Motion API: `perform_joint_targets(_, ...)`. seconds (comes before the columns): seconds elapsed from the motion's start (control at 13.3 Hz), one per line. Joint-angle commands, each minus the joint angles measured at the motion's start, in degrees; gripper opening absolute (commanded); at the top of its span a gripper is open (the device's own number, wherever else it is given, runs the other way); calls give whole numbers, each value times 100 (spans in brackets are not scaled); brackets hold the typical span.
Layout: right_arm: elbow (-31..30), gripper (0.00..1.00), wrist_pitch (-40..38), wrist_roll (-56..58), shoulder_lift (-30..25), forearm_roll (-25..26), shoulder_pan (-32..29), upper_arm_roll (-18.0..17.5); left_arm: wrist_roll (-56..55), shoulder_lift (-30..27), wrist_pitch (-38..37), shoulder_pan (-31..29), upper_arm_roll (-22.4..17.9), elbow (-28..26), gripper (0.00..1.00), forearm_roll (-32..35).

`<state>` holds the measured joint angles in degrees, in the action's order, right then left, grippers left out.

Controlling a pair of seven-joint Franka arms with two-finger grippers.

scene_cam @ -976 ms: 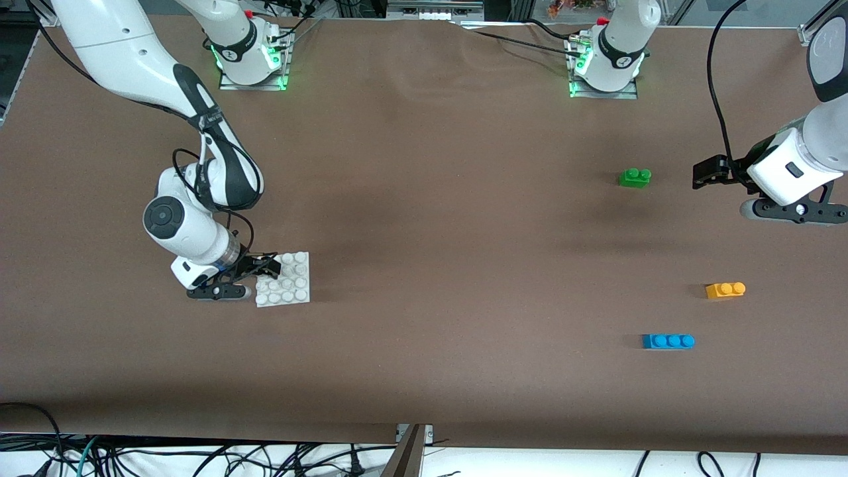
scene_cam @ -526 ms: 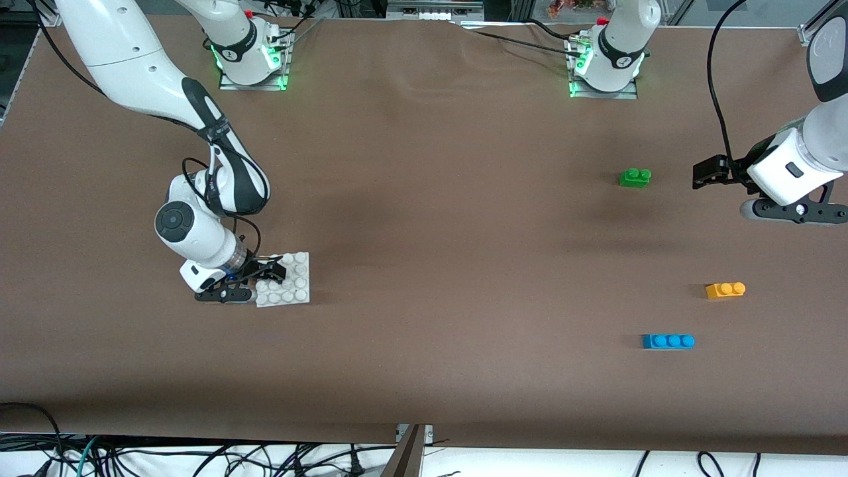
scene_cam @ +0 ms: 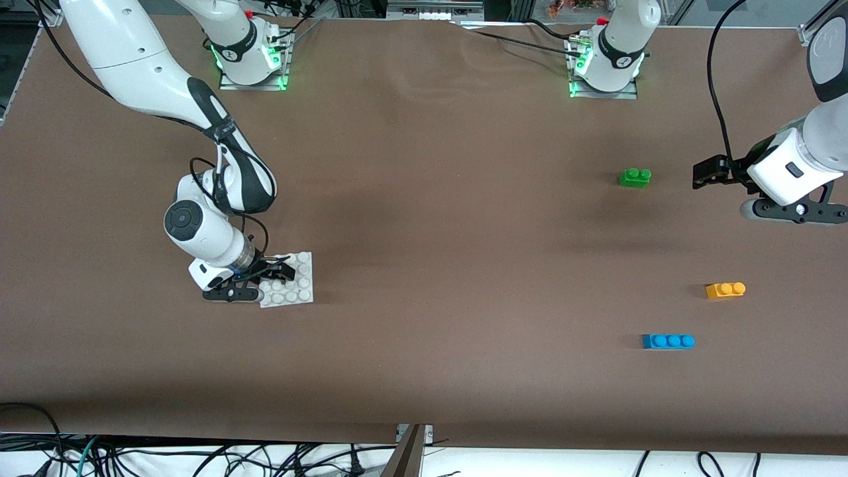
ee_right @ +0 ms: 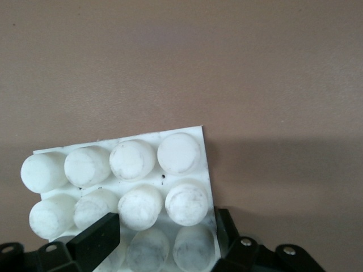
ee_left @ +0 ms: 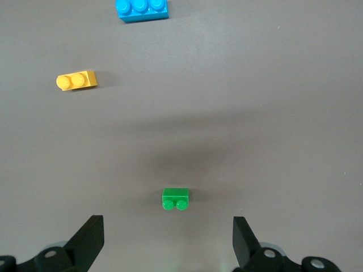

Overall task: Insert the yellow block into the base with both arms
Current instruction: 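Grip the white base plate and slide it toward the table's middle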

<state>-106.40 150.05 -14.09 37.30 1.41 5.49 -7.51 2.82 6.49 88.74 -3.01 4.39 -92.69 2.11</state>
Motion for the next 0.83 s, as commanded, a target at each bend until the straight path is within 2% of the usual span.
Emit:
perform_joint_targets(0.0, 101, 79, 69, -453, 128, 141, 215, -84, 61, 37, -111, -24, -9, 120, 100, -96)
perform_joint_targets(0.3, 233, 79, 77, -1287, 198, 184, 751, -66, 61, 37, -111, -24, -9, 120, 100, -96)
perform_joint_targets(0.75, 821, 80, 16, -2439, 593, 492, 1419, -57, 61, 37, -111, -24, -9, 128, 100, -96)
